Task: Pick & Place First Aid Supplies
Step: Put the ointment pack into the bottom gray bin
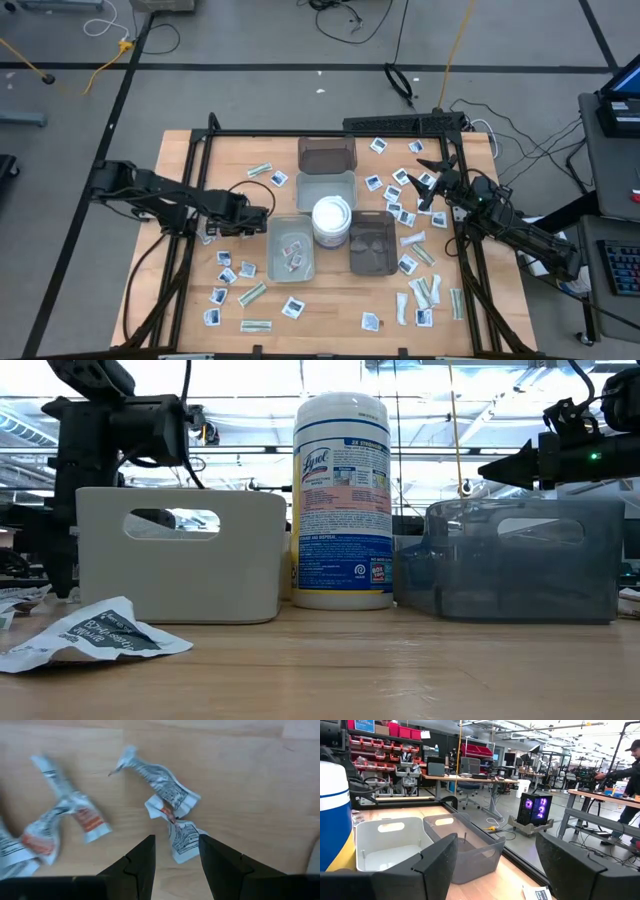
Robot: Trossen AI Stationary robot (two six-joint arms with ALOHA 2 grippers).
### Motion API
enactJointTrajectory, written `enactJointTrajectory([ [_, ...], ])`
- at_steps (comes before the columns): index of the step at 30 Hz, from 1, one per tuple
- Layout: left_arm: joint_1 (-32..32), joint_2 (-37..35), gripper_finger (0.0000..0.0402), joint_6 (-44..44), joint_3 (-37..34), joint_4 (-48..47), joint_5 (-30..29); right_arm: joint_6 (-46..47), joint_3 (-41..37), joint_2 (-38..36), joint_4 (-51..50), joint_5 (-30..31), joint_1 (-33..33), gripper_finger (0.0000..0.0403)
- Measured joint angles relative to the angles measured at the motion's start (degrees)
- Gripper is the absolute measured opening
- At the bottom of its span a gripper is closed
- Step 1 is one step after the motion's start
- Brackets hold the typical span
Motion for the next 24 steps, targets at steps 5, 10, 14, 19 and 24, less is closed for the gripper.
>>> enactJointTrajectory([
  [5,0.0,1.11,0.0154,0.04,0.0,0.64,-0.57,0.01,0.0,0.0,0.0,0.01,0.0,0.0263],
  [10,0.0,1.76,0.0118,-0.01,0.13,0.68,-0.52,0.01,0.02,0.02,0.0,-0.01,0.01,0.0263],
  [14,0.0,1.76,0.0065,-0.04,0.13,0.64,-0.34,0.01,0.01,0.02,0.0,0.01,0.0,0.0263],
  [19,-0.12,1.6,0.0009,0.02,0.07,0.55,0.28,0.01,0.02,0.01,0.0,0.01,0.01,0.0263],
  [24,-0.89,-0.94,0.0018,-0.11,-0.04,0.62,3.88,0.01,0.02,0.02,-0.01,0.01,0.0,0.0263],
])
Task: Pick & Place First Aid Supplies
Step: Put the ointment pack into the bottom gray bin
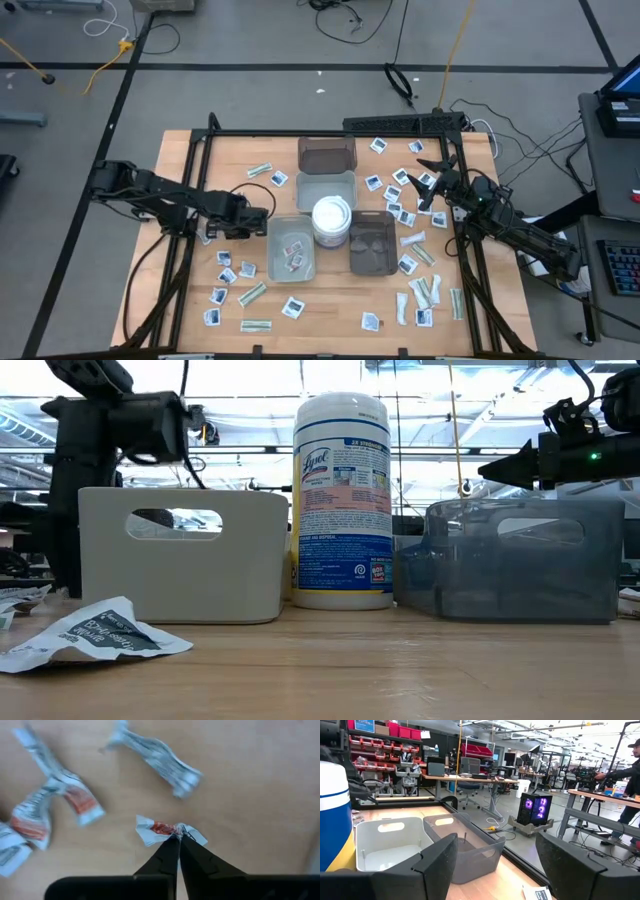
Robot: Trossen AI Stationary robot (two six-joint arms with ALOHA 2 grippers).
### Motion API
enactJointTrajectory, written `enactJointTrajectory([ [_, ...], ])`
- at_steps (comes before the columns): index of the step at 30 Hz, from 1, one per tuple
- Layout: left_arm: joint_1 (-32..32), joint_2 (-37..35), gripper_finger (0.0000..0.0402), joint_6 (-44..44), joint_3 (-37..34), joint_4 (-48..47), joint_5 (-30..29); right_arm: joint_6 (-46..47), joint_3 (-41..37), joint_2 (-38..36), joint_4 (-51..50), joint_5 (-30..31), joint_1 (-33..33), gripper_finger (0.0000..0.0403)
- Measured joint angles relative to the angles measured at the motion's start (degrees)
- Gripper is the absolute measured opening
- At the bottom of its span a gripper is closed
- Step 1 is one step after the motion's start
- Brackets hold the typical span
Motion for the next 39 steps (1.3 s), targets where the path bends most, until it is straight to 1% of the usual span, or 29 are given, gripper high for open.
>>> enactJointTrajectory([
  [2,-0.61,-2.3,0.0017,-0.03,0.0,-0.21,0.8,0.0,-0.01,-0.01,0.0,0.0,0.0,0.0263],
  [5,-1.8,-6.03,0.0006,-1.15,0.0,-0.58,0.97,0.0,-0.02,-0.02,0.01,0.0,-0.01,0.0263],
  [8,-3.12,-9.25,0.0007,-2.39,0.16,-0.92,0.97,0.0,0.0,0.0,-0.01,-0.02,0.01,0.0263],
  [10,-4.06,-10.52,0.0008,-3.22,1.22,-2.84,1.02,0.0,0.0,-0.02,-0.01,0.0,0.01,0.0263],
  [14,-5.62,-11.62,0.0004,-3.26,5.54,-9.34,1.06,-0.01,-0.01,-0.01,0.01,0.0,0.01,0.0263],
  [19,-6.56,-11.69,0.0008,-3.02,11.5,-16.8,-0.11,-0.01,-0.01,-0.02,0.0,-0.01,0.01,0.0263],
  [22,-6.97,-11.67,0.0003,-2.87,14.48,-19.4,-0.74,0.0,-0.02,0.0,0.01,-0.01,-0.01,0.0263],
  [25,-7.24,-11.67,0.0008,-2.78,17.18,-21.69,-0.85,-0.02,-0.02,-0.02,-0.01,0.0,0.01,0.0263],
  [29,-7.76,-11.67,0.0003,-2.41,19.38,-23.36,-1.48,0.0,0.0,0.0,0.01,0.0,0.01,0.0263],
  [32,-7.96,-11.67,0.0006,-2.69,19.56,-23.61,-1.42,-0.01,0.0,-0.01,0.01,0.0,0.01,0.0263],
  [35,-7.96,-11.52,0.0003,-2.62,19.7,-23.45,0.07,0.0,0.0,0.0,-0.01,0.0,0.01,0.0263],
  [39,-7.64,-7.68,0.0004,-0.55,22.55,-23.56,1.45,0.0,-0.01,0.0,0.01,-0.01,0.01,0.0263],
])
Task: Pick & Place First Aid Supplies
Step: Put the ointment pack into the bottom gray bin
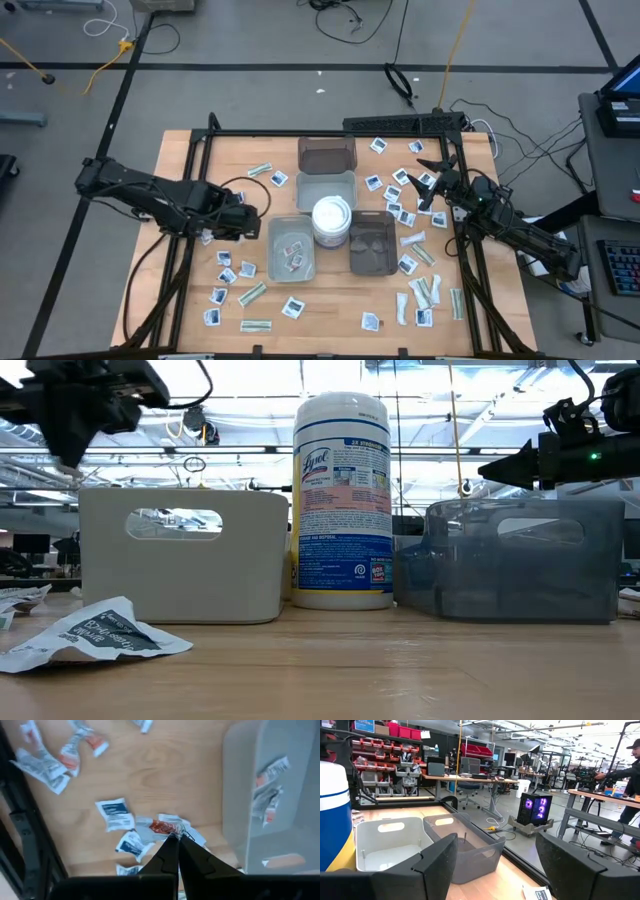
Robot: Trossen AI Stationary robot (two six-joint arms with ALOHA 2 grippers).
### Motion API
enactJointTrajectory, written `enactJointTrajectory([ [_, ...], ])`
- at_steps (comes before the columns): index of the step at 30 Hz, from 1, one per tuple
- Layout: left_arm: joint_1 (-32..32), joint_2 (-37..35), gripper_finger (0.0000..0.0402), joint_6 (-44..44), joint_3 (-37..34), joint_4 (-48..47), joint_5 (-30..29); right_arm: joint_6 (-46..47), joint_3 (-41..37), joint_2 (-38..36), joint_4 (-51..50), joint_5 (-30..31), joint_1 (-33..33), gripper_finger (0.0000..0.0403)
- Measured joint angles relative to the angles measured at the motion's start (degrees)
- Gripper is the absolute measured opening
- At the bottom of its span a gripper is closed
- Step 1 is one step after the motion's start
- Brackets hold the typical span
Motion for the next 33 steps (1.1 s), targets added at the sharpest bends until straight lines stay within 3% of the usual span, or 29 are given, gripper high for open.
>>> enactJointTrajectory([
  [13,2.67,14.1,0.0002,7.38,12.64,0.53,-0.63,0.0,-0.01,0.0,0.0,0.01,0.01,0.0263],
  [21,3.53,22.54,0.0002,13.71,19.62,6.7,-1.76,0.0,0.0,-0.01,0.01,-0.02,-0.01,0.0263],
  [33,2.29,32.5,0.0002,15.19,20.66,12.97,0.18,0.0,-0.01,0.0,-0.01,0.0,-0.01,0.0263],
])
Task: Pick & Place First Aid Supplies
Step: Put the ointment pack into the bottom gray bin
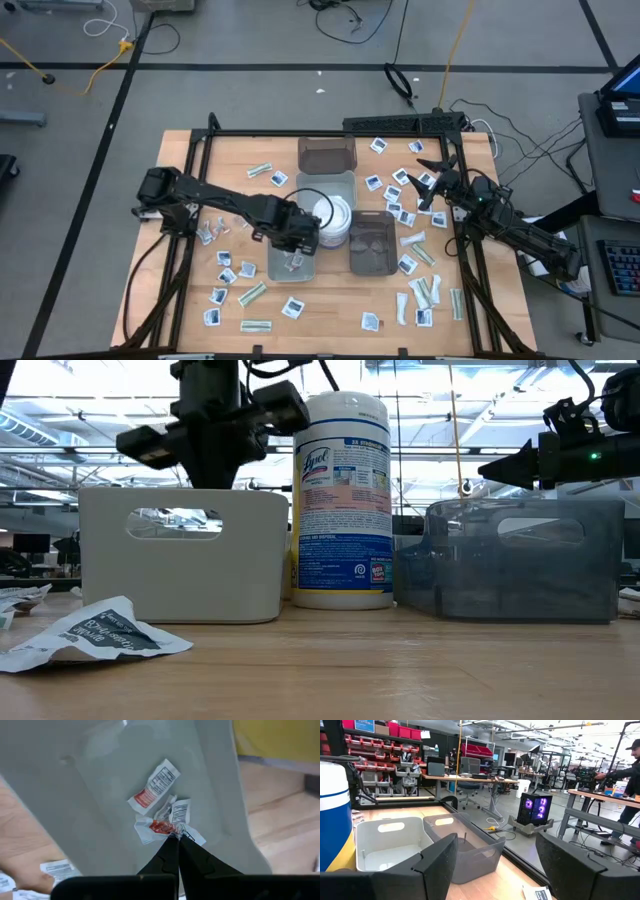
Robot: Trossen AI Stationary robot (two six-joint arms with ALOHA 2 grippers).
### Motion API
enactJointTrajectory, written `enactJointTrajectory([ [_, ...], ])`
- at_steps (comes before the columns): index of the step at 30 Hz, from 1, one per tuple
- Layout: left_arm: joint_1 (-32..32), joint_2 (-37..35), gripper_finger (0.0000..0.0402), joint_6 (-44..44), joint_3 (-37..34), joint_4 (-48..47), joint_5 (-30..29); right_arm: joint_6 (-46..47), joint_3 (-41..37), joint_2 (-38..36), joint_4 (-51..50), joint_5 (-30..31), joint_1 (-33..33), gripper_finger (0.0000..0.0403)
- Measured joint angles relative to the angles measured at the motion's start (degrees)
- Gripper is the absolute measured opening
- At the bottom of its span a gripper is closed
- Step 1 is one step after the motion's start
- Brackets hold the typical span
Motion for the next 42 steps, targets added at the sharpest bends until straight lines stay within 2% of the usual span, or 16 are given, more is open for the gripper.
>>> enactJointTrajectory([
  [10,-1.54,2.2,0.0003,-4.87,-2.29,0.28,-0.66,0.0,0.01,-0.02,0.01,0.0,0.01,0.0263],
  [16,-1.54,2.2,0.003,-5.08,-2.29,0.28,-0.94,-0.01,0.01,-0.02,0.01,0.01,0.01,0.0263],
  [20,-1.54,2.2,0.0061,-4.95,-2.29,0.28,-1.09,0.0,0.02,0.0,0.01,0.0,0.01,0.0263],
  [26,-1.54,2.14,0.0133,-4.93,-2.29,0.24,-2.05,0.0,0.0,-0.01,-0.01,0.01,0.02,0.0263],
  [32,-0.49,-1.5,0.0178,-4.45,-2.38,-0.03,-4.5,0.0,0.02,-0.01,0.0,0.01,0.01,0.0263],
  [36,0.82,-4.31,0.0182,-4.0,-2.38,-0.02,-5.6,0.0,0.01,0.0,0.01,0.01,0.01,0.0263],
  [42,3.09,-8.05,0.0166,-3.82,-3.84,0.18,-6.21,0.0,0.02,-0.01,0.0,0.01,0.0,0.0263],
])
